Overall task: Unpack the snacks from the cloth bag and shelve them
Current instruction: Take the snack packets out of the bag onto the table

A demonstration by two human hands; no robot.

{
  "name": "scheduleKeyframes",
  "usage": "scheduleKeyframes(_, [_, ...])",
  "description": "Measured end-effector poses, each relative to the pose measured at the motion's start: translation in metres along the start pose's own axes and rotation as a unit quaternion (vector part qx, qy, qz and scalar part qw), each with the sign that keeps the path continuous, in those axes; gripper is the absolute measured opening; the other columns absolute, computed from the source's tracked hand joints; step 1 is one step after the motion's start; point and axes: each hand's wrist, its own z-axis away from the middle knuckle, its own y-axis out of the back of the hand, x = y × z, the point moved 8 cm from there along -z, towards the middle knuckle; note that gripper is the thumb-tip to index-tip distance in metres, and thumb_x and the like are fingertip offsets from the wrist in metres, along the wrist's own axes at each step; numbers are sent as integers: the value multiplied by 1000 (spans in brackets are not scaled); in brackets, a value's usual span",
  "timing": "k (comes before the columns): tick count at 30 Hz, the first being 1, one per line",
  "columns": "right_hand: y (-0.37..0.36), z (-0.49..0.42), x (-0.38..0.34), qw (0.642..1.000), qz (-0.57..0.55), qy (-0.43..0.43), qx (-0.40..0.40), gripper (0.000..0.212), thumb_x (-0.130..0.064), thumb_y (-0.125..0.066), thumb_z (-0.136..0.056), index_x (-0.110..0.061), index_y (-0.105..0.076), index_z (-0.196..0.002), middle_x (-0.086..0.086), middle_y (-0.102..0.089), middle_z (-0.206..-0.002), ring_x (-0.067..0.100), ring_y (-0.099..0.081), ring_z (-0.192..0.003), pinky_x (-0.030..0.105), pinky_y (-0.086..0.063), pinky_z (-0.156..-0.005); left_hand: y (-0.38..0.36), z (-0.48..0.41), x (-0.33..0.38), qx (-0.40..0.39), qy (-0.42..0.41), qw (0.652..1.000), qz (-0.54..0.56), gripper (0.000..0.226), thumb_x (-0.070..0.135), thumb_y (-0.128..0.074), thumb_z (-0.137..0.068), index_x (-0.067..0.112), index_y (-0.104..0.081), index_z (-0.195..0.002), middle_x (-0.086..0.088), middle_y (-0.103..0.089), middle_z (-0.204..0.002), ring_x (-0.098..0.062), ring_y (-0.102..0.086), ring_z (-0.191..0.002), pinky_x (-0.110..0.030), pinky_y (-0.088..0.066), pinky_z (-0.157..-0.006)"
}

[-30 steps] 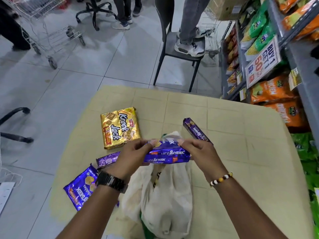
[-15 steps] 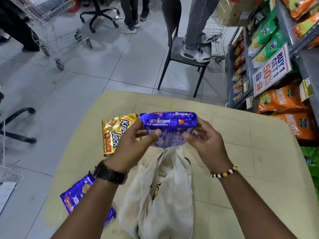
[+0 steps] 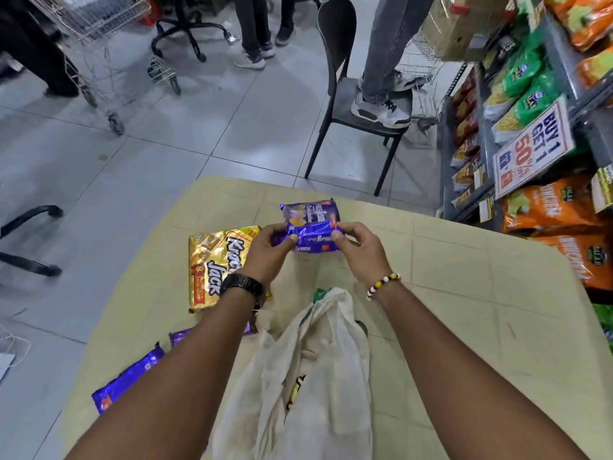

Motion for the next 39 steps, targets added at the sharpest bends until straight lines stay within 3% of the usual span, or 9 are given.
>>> scheduleKeyframes(5, [-21,-9,72,995,82,-38,-48,25,-17,-67,-86,-36,-57,-99,2,-70,-115,13,-65,-111,44,-50,-101,-8,-16,-61,-11,35,994,-102,45,0,-75,-80,4,-57,-121,-14,-67,-121,-23,-64,-112,-40,-51,-101])
scheduleKeyframes(12, [-30,16,102,963,224,-65,-135,50,-19,-66,-84,-27,-47,-130,-2,-65,-122,18,-62,-112,34,-49,-96,-19,18,-75,-64,65,958,-270,61,28,-78,-79,18,-54,-134,-1,-66,-130,-19,-65,-112,-33,-50,-99])
scheduleKeyframes(15, [-15,48,77,967,242,-33,-71,59,-22,-69,-84,-19,-46,-138,1,-56,-135,20,-52,-124,28,-42,-99,-21,55,-52,-66,-3,937,-344,59,22,-69,-90,16,-46,-143,-4,-57,-140,-22,-57,-123,-25,-41,-93])
scheduleKeyframes(18, [-5,113,83,951,302,-72,16,74,-44,-73,-74,-16,-43,-137,8,-48,-138,32,-48,-126,41,-44,-102,-17,110,-53,-106,-48,887,-446,65,44,-71,-83,23,-46,-139,-1,-54,-136,-22,-53,-122,-33,-46,-98])
scheduleKeyframes(22, [-24,199,129,905,373,-183,-93,112,-60,-74,-65,-17,-15,-151,12,-22,-153,36,-42,-132,42,-44,-104,2,167,-88,-138,9,839,-527,43,40,-63,-84,23,-41,-116,-4,-55,-114,-28,-53,-95,-38,-44,-71])
scheduleKeyframes(28, [4,226,122,910,392,-116,-66,57,-6,-63,-80,-20,-39,-130,8,-50,-128,37,-63,-99,41,-52,-77,35,198,-97,-124,-68,794,-591,16,17,-52,-94,25,-47,-107,3,-46,-112,-22,-49,-92,-32,-33,-57])
scheduleKeyframes(32, [49,242,139,849,505,-120,-100,48,-11,-54,-84,-15,-40,-130,9,-50,-127,34,-62,-102,39,-49,-78,62,211,-100,-130,-44,759,-637,28,13,-45,-93,30,-52,-115,4,-42,-131,-21,-42,-107,-30,-36,-62])
scheduleKeyframes(36, [86,265,171,795,560,-198,-120,47,-26,-49,-89,-18,-37,-134,9,-47,-132,32,-56,-114,40,-50,-90,87,219,-105,-123,-8,748,-652,42,11,-41,-93,29,-46,-131,-5,-34,-148,-31,-42,-122,-42,-50,-89])
scheduleKeyframes(39, [75,270,149,847,511,-143,-45,59,-17,-63,-75,-17,-45,-131,9,-51,-130,34,-53,-112,42,-49,-93,89,227,-92,-66,-73,729,-677,55,13,-54,-87,20,-44,-141,-17,-37,-153,-41,-48,-122,-49,-50,-92])
